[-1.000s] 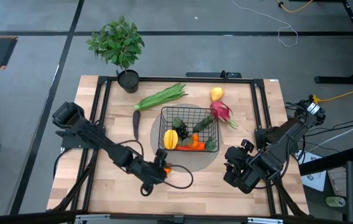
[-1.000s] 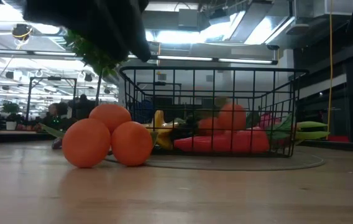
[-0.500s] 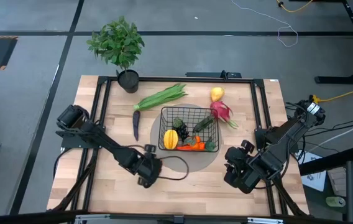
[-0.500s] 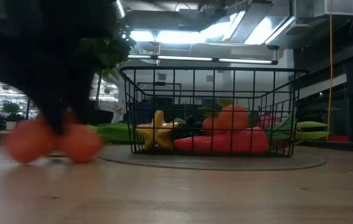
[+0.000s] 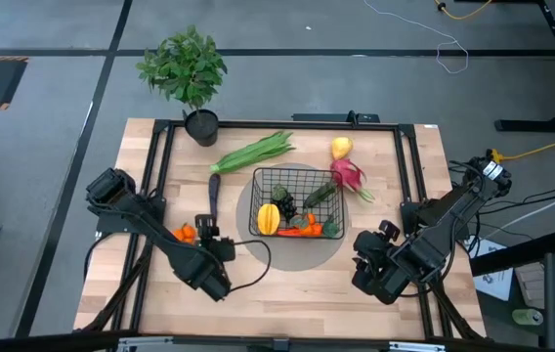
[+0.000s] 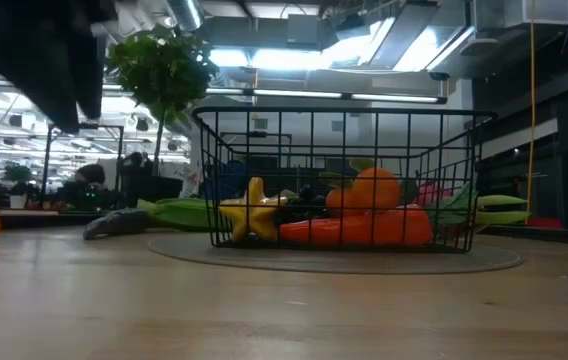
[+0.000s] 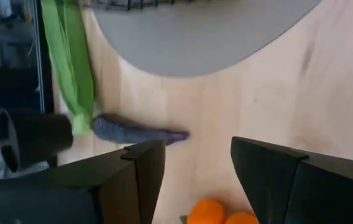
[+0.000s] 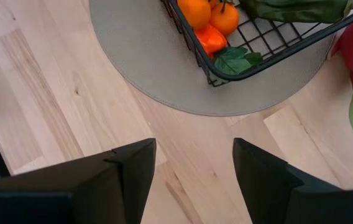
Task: Build produce basket
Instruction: Put the orange tangerines into the black wire basket
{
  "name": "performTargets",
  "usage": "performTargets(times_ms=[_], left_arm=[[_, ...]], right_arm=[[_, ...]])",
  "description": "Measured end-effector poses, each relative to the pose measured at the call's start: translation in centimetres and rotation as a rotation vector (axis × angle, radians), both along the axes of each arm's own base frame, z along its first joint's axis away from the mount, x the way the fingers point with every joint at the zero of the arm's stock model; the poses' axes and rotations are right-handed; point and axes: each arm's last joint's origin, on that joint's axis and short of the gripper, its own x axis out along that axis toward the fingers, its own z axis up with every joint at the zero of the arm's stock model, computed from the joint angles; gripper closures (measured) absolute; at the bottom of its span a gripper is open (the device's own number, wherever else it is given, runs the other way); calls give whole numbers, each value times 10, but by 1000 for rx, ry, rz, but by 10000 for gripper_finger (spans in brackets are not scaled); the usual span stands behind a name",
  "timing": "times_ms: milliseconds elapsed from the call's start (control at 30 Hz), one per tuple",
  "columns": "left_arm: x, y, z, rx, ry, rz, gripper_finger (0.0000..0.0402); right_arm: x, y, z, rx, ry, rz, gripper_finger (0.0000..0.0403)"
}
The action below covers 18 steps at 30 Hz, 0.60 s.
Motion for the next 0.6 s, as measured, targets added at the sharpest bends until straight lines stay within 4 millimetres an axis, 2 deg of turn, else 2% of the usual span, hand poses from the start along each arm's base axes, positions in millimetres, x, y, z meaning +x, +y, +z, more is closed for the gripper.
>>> performTargets(times_ms=[133,300,367,600], left_arm=[[-4,-8,16,-68,19,57,228],[-25,-8,20,-207,152,460,228],[-30,-8,13,-258,220,573,228],[-38,4,-22,-293,308,729,228]], right_arm=[[0,0,0,0,0,0,199],[0,0,0,-1,0,1,199],[0,0,0,-1,0,1,199],[0,0,0,-2,-2,0,199]])
